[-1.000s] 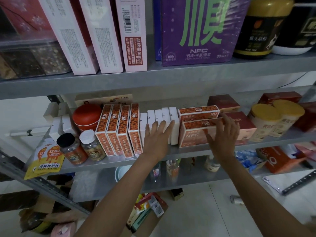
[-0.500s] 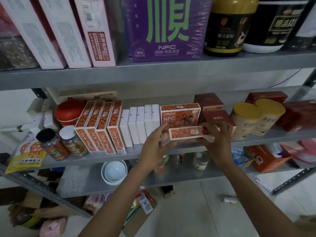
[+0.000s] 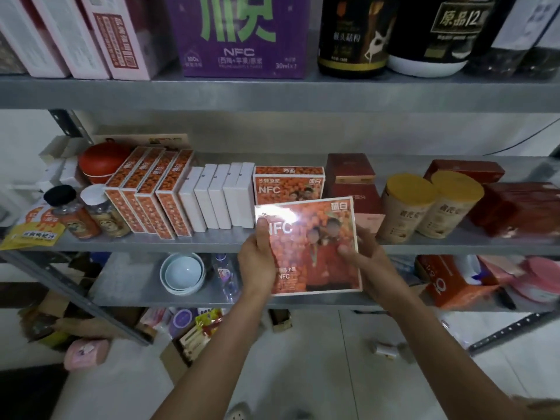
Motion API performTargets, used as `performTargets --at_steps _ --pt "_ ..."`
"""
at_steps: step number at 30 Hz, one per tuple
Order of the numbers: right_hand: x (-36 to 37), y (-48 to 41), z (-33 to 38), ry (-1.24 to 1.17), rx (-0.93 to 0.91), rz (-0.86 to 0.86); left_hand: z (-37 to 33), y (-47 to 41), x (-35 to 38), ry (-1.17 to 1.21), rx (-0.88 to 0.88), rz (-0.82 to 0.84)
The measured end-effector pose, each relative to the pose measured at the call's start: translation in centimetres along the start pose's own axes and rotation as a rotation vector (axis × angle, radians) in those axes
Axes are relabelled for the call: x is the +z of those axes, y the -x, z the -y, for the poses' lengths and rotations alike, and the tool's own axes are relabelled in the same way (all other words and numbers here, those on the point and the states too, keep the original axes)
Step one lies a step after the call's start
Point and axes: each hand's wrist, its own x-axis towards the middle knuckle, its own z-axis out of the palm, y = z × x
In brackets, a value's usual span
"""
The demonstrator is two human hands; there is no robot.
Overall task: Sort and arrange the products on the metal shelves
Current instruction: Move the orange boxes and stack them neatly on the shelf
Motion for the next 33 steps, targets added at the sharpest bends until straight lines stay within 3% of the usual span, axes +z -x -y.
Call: performTargets --at_steps 4,10,13,17,20,24,28,30,33 --pt "-0.3 0.6 -1.6 -0.078 0.113 0.143 -0.3 1.1 0.1 -0.025 -0.118 0.024" --pt "0.3 0.7 -0.8 -0.173 0.164 0.023 -1.2 0.5 -0.3 -0.125 -0.168 0.13" --pt "0.7 0.6 0.6 -0.199 0.241 -0.035 -1.4 1.3 -1.1 -0.392 0.189 0.291" --pt "1.6 0.6 2.0 -0.276 0.309 -0.109 -0.9 1.9 -2.5 -0.989 0.782 0.333" --pt "2.4 0.7 2.6 -0.31 0.358 -0.129 -1.2 1.9 -2.5 -1.241 1.011 0.332" --pt "3.4 0.7 3.7 -0.354 0.39 -0.121 -1.5 1.3 -2.4 -1.113 1.096 0.127" --pt "3.5 0.7 4.6 -0.334 0.348 -0.084 -1.5 0.3 -3.0 -1.013 1.123 0.092" --pt "3.0 0.3 4.5 -0.316 0.316 -0.118 -1.5 0.3 -3.4 -0.791 0.923 0.138" --pt "2.7 -0.6 4.0 -0.247 0.141 -0.366 -1.6 0.7 -3.7 -0.374 0.534 0.254"
